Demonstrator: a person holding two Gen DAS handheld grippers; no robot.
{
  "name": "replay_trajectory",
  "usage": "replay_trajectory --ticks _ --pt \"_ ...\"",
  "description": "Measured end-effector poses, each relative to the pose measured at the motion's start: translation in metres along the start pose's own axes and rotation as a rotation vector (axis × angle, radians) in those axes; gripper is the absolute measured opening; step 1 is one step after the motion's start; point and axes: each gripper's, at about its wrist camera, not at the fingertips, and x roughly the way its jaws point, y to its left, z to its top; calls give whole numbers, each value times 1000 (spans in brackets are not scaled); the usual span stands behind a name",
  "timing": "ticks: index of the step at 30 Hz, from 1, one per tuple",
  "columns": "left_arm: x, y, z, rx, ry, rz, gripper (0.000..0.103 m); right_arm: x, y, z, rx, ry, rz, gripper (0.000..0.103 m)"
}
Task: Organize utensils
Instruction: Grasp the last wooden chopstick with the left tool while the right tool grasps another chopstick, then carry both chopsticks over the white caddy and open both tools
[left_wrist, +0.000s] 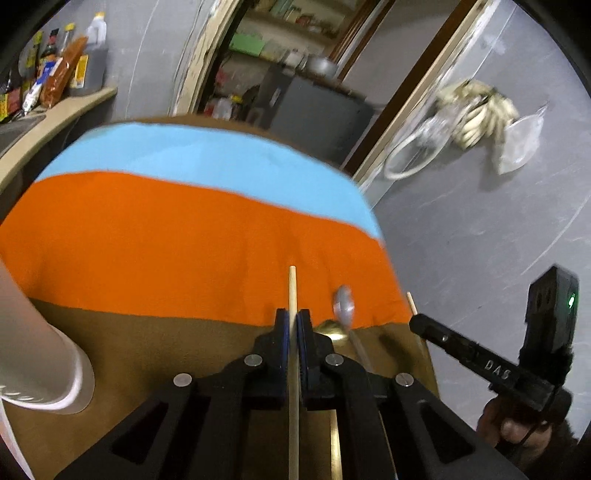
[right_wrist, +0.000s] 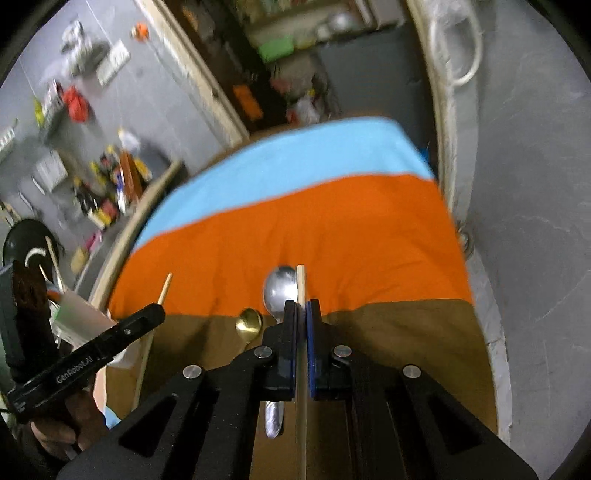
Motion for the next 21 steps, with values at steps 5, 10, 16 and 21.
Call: replay_trajectory --ticks 5,10,16,21 --pt "-42 -5 6 26 -103 -94 5 -50 12 1 6 -171 6 4" --pt "-79 -6 17 77 -168 -160 5 -88 49 7 -3 -313 52 4" --pt "-125 14 38 81 -224 -172 5 -109 118 17 -49 -434 163 4" --pt "-171 45 63 80 -312 -129 5 -101 175 22 -61 -488 267 4"
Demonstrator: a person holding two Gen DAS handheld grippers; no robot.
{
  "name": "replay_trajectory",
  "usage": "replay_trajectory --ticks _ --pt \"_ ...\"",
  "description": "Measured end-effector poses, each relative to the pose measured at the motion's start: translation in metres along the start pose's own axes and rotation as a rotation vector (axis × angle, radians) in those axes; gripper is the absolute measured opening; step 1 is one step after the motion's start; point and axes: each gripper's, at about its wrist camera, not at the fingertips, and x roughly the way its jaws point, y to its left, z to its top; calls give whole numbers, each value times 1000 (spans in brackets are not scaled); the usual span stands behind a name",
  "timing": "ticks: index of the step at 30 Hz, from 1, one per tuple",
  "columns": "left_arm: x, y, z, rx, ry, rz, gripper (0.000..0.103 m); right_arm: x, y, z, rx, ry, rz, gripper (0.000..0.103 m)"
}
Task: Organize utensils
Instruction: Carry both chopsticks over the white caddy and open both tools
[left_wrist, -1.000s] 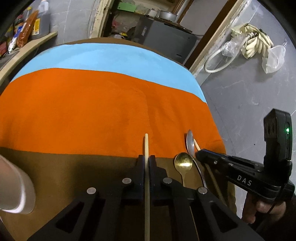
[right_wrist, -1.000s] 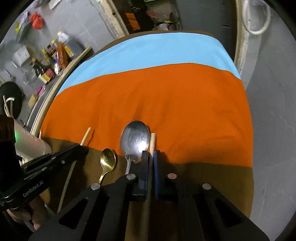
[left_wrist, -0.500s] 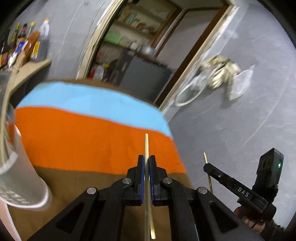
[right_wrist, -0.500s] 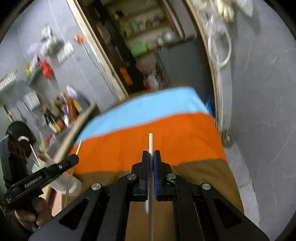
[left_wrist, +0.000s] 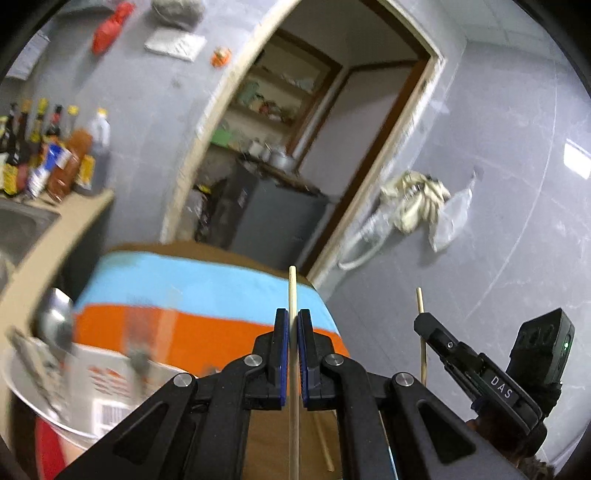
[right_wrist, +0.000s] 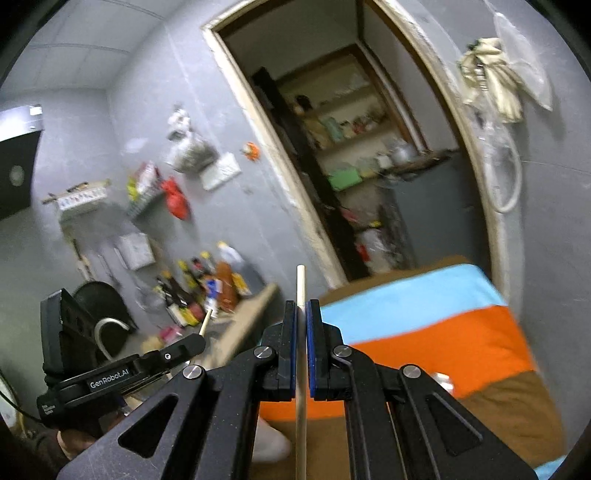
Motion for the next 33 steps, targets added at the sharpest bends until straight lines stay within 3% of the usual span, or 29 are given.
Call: replay_trajectory --ticks 7,12,21,33 --pt "-41 62 37 -50 -125 107 5 42 54 -8 -6 -42 113 4" --pt "-49 103 46 -112 -195 165 5 69 81 -19 7 -109 140 4" --pt "-44 152 45 -198 -307 228 5 83 87 -51 72 -266 60 4" --pt "-33 161 32 -172 -387 315 5 88 96 -70 21 -371 -43 4"
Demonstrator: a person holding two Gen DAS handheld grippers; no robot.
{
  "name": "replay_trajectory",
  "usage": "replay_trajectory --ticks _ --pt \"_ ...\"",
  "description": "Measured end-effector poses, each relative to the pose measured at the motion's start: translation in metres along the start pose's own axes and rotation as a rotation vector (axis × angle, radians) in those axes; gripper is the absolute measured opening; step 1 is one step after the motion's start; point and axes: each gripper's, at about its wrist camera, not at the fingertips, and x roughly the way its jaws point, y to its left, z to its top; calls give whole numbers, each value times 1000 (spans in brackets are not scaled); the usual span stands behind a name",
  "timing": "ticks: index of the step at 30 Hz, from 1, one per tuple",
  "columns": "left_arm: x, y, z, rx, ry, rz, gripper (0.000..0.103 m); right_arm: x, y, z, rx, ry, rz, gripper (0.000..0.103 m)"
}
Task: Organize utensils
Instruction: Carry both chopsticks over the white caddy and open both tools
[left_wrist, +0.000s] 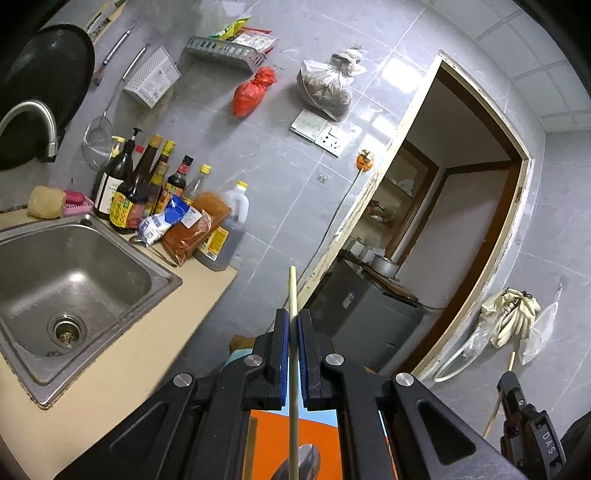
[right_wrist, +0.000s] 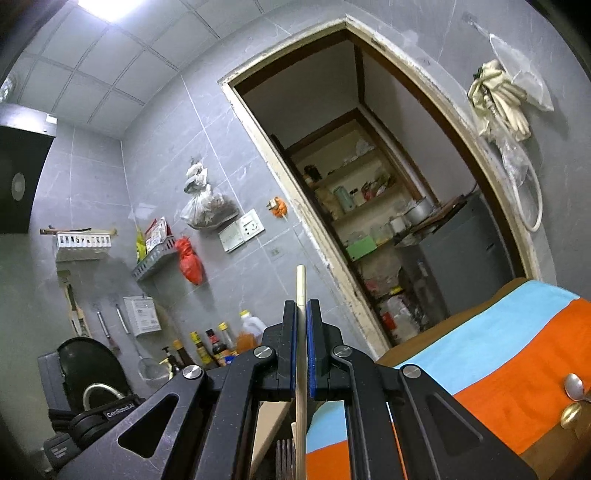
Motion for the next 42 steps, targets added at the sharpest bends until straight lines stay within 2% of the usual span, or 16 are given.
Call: replay_trajectory --ticks 5,16,28,34,42 --pt "-1 -1 -2 17 -32 11 5 1 3 -1 -38 -18 -1 4" --pt "1 5 -11 24 -2 -17 5 1 -7 -17 -15 2 -1 4" --pt "-17 -12 -26 147 28 -39 5 0 -12 -18 -37 15 10 4" --pt "-21 -14 -34 158 51 -42 5 0 -15 -20 -36 5 17 5" --pt "-23 -19 -36 175 94 -36 6 0 -18 -19 -30 79 19 6"
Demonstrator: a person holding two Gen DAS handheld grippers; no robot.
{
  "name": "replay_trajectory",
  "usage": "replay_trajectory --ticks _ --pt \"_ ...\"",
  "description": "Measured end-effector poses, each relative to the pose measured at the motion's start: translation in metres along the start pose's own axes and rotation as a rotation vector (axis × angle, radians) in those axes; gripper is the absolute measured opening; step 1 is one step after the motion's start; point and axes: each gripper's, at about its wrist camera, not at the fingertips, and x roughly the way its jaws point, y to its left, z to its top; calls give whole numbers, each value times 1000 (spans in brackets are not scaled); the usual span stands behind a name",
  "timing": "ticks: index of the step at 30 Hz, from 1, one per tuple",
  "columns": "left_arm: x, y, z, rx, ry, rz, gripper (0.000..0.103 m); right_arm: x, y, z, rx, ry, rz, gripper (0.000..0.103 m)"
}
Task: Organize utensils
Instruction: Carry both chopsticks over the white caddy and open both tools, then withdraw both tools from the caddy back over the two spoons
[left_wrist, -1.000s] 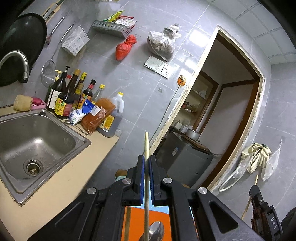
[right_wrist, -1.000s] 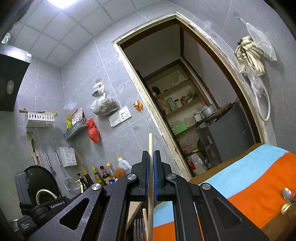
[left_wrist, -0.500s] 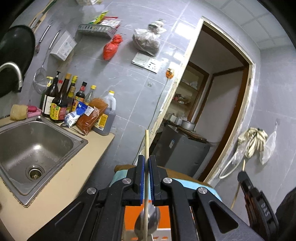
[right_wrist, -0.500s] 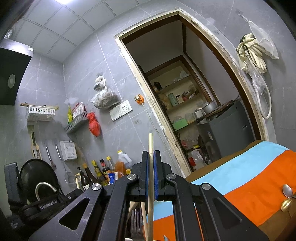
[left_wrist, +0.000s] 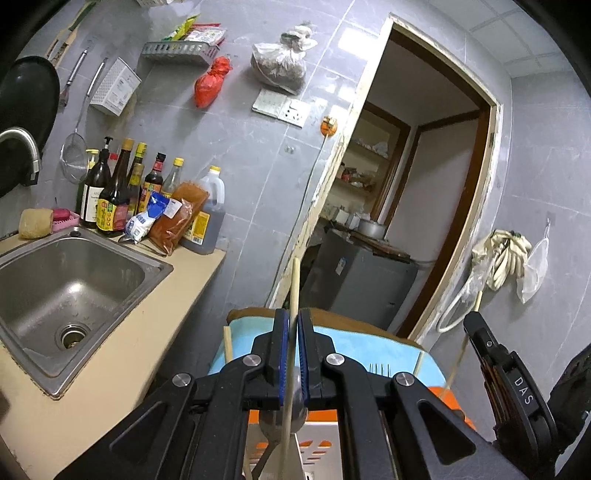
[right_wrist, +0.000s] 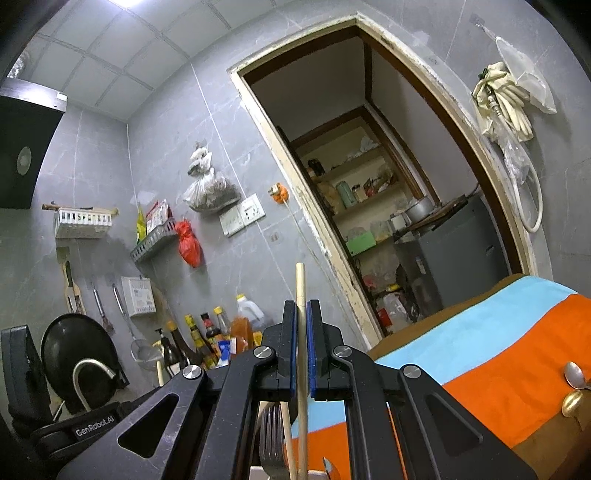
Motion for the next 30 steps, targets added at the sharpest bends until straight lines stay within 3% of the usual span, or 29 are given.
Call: replay_trajectory --ticks 3,7,10,11,13,15,17,23,30 --pt "1 -5 1 18 25 1 11 -2 -1 2 -4 31 -2 14" --pt "-3 -8 4 3 39 1 48 -9 -4 9 -2 55 -9 28" --pt "-9 -12 9 -9 37 5 52 -17 -6 22 -16 82 -26 32" --pt "-10 -16 12 0 44 9 56 -19 -7 27 -23 90 -33 40" --pt "-14 -23 16 16 45 11 64 -25 -10 38 -37 101 -47 50" --pt "-20 -34 21 39 42 9 73 -33 -14 51 -58 122 -59 52" --pt "-24 -44 25 60 45 11 82 -39 -19 63 -82 145 -72 65" --pt "-36 -81 26 147 36 30 99 -62 -36 96 -160 178 -126 90" --pt "-45 -125 15 217 30 51 102 -87 -60 128 -262 185 -184 101"
